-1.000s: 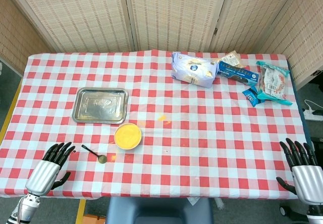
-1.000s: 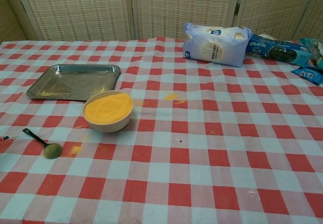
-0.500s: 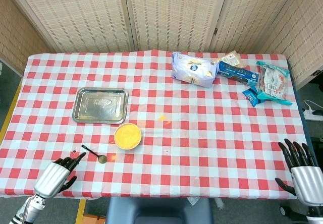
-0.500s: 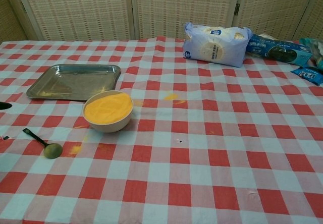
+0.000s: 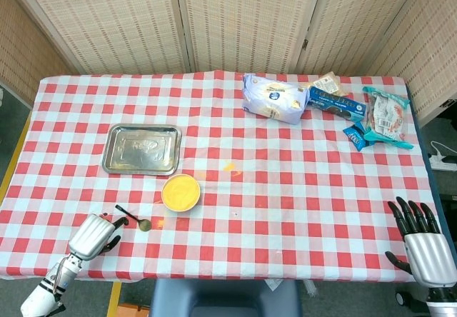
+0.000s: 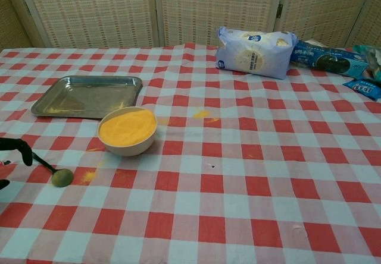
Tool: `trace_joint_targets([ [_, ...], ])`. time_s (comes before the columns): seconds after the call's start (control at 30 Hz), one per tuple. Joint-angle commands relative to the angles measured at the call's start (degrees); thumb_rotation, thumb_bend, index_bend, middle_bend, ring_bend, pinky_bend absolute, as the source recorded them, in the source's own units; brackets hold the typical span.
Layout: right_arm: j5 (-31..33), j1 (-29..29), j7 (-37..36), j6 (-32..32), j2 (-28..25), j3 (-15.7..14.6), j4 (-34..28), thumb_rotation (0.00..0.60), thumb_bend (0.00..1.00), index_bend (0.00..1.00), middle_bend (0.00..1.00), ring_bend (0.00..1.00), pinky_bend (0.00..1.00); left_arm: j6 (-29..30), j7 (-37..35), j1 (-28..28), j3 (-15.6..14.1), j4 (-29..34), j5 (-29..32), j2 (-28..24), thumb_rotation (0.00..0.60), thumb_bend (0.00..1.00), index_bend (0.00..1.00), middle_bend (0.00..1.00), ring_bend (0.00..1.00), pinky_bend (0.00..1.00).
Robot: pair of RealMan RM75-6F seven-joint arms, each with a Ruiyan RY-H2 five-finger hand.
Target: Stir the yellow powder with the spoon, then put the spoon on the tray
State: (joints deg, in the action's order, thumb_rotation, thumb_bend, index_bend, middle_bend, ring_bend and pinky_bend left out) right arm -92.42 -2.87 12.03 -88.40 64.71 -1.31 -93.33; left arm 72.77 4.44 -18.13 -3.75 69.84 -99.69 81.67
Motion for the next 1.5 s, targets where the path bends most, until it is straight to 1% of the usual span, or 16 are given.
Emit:
trace_joint_targets([
  [0.03,0.7,0.2,0.4,0.6,0.2,0.2,0.0,0.6,0.03,0.0,0.0,0.0,0.0,-1.8,2.0,-1.4,0.8,-0.3,1.3,0.9,0.6,0.38,0.43,1.0,1.0,1.0],
  [0.13,1.2,0.4,0.8,1.1,0.4,0.3,0.0,0.6,0.03,0.0,0.0,0.0,0.0,-2.2,2.3,-2.1,0.9,-0.6,1.3,1.7,0.6,0.39,0.44,1.0,1.0,1.0],
  [0.23,1.7,0.7,1.1,1.7,0.6,0.4,0.0,0.6,0.03,0.0,0.0,0.0,0.0,-1.6,2.9,-2.7,0.9,-2.4,0.8,2.9,0.6,0.39,0.46,1.0,1.0,1.0],
  [0.47,2.1,0.7,1.7,1.8,0.7,0.4,-0.1,0.6,0.03,0.0,0.0,0.0,0.0,-0.4,3.6,-3.4,0.8,-5.7,0.1,5.4,0.6,0.39,0.46,1.0,1.0,1.0],
  [0.73,2.5,0.7,1.8,1.6,0.6,0.5,-0.3,0.6,0.03,0.0,0.0,0.0,0.0,-1.2,4.4,-4.5,0.5,-9.6,0.5,8.0,0.6,0.38,0.46,1.0,1.0,1.0],
  [0.93,3.0,0.6,2.1,1.6,0.6,0.6,-0.5,0.6,0.03,0.0,0.0,0.0,0.0,-2.0,4.6,-5.5,0.3,-12.1,0.9,9.3,0.6,0.39,0.46,1.0,1.0,1.0],
  [1.23,3.2,0.6,2.4,1.6,0.7,0.6,-0.5,0.6,0.03,0.0,0.0,0.0,0.0,-2.5,4.4,-5.9,-0.1,-13.6,1.3,10.1,0.6,0.39,0.47,1.0,1.0,1.0],
  [1.37,3.5,0.7,2.5,1.7,0.7,0.7,-0.6,0.6,0.03,0.0,0.0,0.0,0.0,-2.2,4.2,-6.2,-0.3,-14.4,1.3,10.7,0.6,0.39,0.49,1.0,1.0,1.0],
  [1.5,3.7,0.7,2.7,1.8,0.7,0.7,-0.6,0.6,0.03,0.0,0.0,0.0,0.0,-2.2,4.0,-6.4,-0.4,-15.1,1.5,11.1,0.6,0.4,0.53,1.0,1.0,1.0],
])
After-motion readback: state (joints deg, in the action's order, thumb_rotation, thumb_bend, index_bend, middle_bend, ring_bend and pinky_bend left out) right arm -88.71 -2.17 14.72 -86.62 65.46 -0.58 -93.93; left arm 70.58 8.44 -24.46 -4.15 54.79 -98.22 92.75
